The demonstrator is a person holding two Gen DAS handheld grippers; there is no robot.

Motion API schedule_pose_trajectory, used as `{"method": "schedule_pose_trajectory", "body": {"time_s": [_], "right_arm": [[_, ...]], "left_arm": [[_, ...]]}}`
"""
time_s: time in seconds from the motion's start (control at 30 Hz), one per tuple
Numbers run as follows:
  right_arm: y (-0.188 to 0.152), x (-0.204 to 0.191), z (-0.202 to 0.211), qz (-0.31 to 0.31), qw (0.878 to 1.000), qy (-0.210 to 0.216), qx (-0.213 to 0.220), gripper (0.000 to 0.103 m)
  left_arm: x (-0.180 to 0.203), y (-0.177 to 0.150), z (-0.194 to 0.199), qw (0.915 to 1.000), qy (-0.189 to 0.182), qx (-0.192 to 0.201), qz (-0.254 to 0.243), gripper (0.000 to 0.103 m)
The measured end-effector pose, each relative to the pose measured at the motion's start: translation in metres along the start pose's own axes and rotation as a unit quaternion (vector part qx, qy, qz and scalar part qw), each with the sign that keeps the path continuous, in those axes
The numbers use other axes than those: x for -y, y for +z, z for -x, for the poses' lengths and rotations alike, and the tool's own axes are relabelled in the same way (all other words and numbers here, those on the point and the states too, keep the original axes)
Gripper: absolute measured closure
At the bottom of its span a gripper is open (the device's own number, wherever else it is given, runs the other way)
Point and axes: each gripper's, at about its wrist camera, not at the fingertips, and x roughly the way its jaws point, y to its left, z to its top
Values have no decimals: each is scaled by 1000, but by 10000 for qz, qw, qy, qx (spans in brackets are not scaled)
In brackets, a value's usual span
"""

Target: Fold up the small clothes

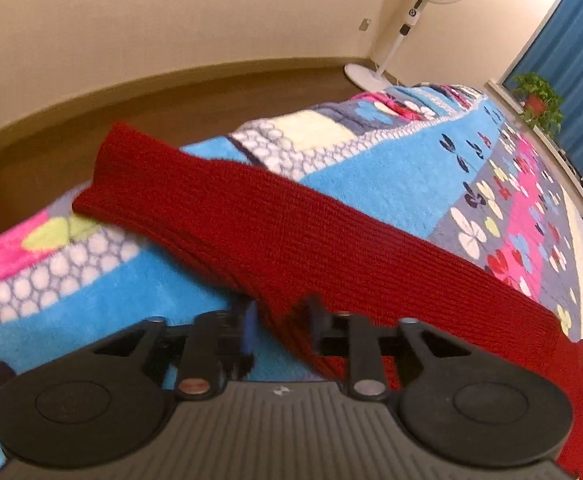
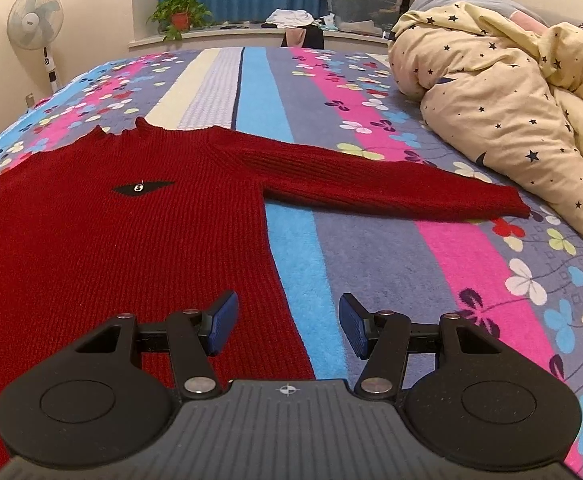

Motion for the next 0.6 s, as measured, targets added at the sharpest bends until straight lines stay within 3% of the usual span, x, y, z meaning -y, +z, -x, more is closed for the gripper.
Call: {"method": "schedule_pose_trajectory", "body": {"time_s": [0.13,0.3,0.6], "right_arm": [[0,-2,-2,53,10000,8,-12,45],[0,-5,-3,148,9999,28,-6,45],[-1,-12,-5,318,9995,37,-7,45]], "left_arm": [[6,2,9,9995,-19,267,-162,90],[26,0,27,9951,-37,758,-641,90],[47,-3,43,9883,-159,1095,-1050,91]]}}
